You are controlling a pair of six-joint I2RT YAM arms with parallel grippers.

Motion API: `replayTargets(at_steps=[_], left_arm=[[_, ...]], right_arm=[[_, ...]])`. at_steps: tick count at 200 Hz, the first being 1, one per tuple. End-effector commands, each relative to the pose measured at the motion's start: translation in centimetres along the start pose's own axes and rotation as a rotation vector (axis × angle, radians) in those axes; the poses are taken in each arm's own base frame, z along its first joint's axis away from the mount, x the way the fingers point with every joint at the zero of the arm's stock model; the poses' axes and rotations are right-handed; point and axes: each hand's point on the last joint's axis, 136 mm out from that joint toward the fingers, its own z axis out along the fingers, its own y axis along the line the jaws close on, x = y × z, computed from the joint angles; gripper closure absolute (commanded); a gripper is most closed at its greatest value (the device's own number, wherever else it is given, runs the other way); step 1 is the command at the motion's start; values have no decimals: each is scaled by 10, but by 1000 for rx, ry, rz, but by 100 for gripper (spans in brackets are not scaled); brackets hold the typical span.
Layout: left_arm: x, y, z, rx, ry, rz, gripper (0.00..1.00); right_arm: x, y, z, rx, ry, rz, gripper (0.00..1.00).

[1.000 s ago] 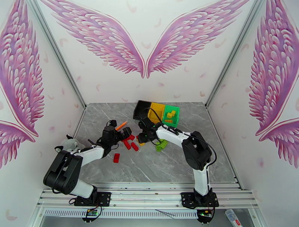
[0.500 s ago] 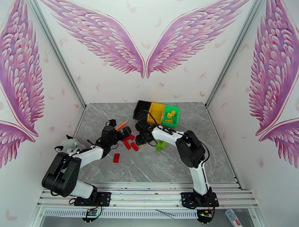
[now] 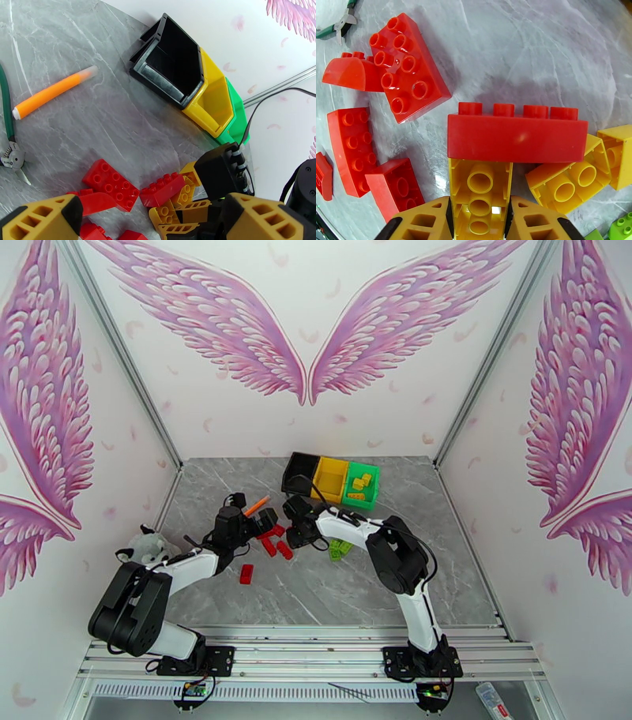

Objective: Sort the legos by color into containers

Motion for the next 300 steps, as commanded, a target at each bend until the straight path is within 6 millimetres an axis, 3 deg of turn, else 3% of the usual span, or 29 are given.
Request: replayTargets(at_steps=[1,53,80,107,156,181,247,300], left_arm=[[-1,-5,-4,18,-7,21,1],[9,-28,0,35,18,120,1],[19,-48,2,59,38,196,1],[31,-68,5,72,55,288,1],[69,-115,11,113,120,515,1],[89,-136,10,136,140,624,1],[113,-169,-5,172,111,816,1],[112,-176,-15,177,72,856,1]], right_arm=[[-4,0,-4,20,-16,-9,73],[-18,1,-41,-115,-115,63,78],[-23,-17,-61,-200,-164,144,80],[-28,-56,-75,-206,-222,267,82],[-34,-178,-95,-26,-350,588,84],[-47,-219,-108,19,-387,676,82],[-97,-269,-128,171,-372,714,74],[-117,-285,-128,225,-349,694,50]])
